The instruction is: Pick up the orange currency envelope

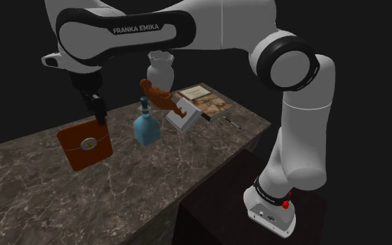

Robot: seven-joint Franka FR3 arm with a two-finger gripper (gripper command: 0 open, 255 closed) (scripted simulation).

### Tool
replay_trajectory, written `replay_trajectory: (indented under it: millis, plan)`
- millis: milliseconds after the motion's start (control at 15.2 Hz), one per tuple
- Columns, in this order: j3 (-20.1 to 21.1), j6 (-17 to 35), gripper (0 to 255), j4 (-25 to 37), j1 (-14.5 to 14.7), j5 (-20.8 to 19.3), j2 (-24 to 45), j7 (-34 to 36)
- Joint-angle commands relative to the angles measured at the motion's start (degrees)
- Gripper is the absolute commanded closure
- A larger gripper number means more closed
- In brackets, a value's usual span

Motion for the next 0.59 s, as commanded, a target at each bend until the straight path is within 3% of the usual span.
replay_trajectory:
  millis: [0, 528]
  plan:
    - [0.31, 0.60, 0, 0.53, 0.50, -0.43, 1.25, -0.60]
    - [0.22, 5.36, 0, -3.62, 0.42, -0.53, 1.87, -0.65]
